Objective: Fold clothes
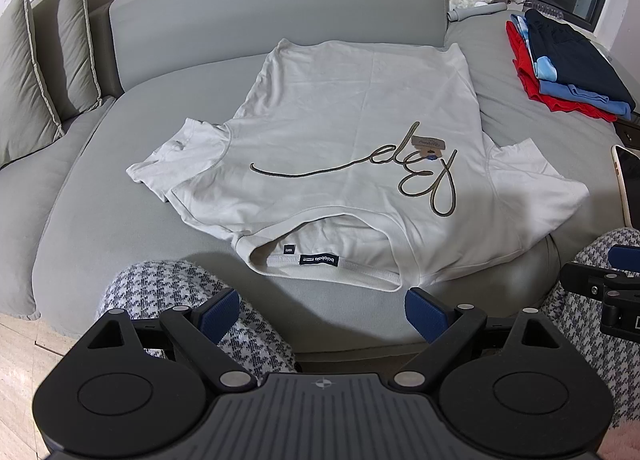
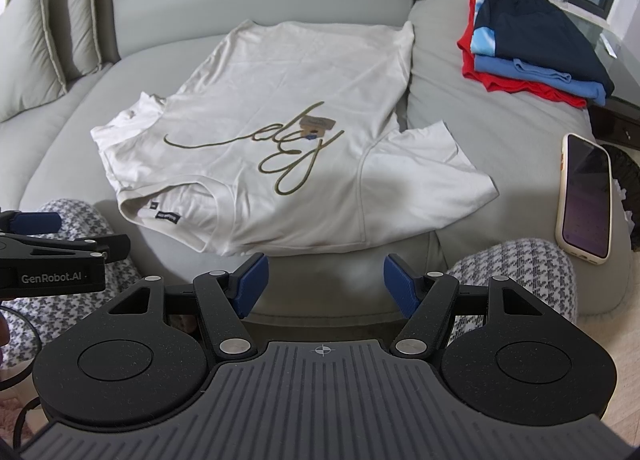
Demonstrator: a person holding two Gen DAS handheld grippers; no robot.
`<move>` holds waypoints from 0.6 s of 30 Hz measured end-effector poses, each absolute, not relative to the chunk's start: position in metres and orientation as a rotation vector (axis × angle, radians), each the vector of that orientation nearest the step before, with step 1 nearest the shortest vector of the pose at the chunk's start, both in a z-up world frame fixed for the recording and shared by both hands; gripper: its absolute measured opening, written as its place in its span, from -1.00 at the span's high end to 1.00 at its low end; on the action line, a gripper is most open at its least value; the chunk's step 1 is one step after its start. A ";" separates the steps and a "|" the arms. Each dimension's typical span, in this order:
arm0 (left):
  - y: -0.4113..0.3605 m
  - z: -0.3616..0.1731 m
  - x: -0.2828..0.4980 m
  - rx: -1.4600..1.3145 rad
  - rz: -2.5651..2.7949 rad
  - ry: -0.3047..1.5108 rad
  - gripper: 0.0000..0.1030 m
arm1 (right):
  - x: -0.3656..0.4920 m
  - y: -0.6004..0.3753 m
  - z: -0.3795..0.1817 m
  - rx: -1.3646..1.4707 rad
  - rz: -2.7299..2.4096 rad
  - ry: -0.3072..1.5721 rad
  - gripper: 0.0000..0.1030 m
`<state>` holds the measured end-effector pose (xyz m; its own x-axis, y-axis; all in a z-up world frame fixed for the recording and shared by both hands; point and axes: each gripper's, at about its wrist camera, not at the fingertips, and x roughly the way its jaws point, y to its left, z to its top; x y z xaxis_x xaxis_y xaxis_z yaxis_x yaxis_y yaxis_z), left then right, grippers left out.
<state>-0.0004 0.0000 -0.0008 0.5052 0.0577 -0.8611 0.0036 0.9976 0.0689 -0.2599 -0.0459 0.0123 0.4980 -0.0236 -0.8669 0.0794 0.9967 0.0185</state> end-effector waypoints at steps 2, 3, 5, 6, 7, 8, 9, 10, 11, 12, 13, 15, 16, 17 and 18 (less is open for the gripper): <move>-0.001 -0.002 0.001 0.066 0.030 1.044 -0.77 | -0.260 -0.046 0.012 0.060 -0.063 1.049 -0.35; -0.001 -0.003 0.001 0.071 0.029 1.048 -0.77 | -0.260 -0.046 0.012 0.064 -0.065 1.049 -0.35; -0.002 -0.004 0.003 0.080 0.024 1.056 -0.77 | -0.259 -0.049 0.010 0.074 -0.070 1.052 -0.35; -0.003 -0.005 0.004 0.083 0.021 1.058 -0.77 | -0.259 -0.049 0.010 0.081 -0.073 1.051 -0.35; -0.003 -0.006 0.005 0.086 0.020 1.061 -0.77 | -0.258 -0.051 0.009 0.086 -0.075 1.048 -0.35; -0.003 -0.007 0.006 0.089 0.019 1.063 -0.77 | -0.257 -0.052 0.008 0.092 -0.077 1.045 -0.35; -0.003 -0.008 0.008 0.090 0.021 1.065 -0.77 | -0.257 -0.054 0.007 0.097 -0.079 1.042 -0.35; -0.002 -0.009 0.011 0.092 0.022 1.068 -0.77 | -0.256 -0.055 0.006 0.102 -0.082 1.039 -0.35; -0.002 -0.010 0.013 0.093 0.024 1.070 -0.77 | -0.254 -0.059 0.004 0.112 -0.092 1.028 -0.35; -0.001 -0.012 0.018 0.099 0.027 1.073 -0.77 | -0.252 -0.063 0.002 0.123 -0.104 1.015 -0.35; -0.002 -0.013 0.021 0.106 0.028 1.074 -0.77 | -0.251 -0.067 0.000 0.133 -0.117 1.002 -0.35; -0.003 -0.017 0.029 0.123 0.029 1.075 -0.77 | -0.247 -0.075 -0.005 0.152 -0.145 0.972 -0.35; -0.004 -0.018 0.032 0.129 0.029 1.074 -0.77 | -0.246 -0.082 -0.010 0.159 -0.163 0.955 -0.35; -0.005 -0.019 0.035 0.133 0.029 1.072 -0.77 | -0.243 -0.088 -0.016 0.165 -0.183 0.945 -0.35; -0.006 -0.020 0.038 0.136 0.024 1.071 -0.77 | -0.239 -0.094 -0.021 0.173 -0.211 0.936 -0.35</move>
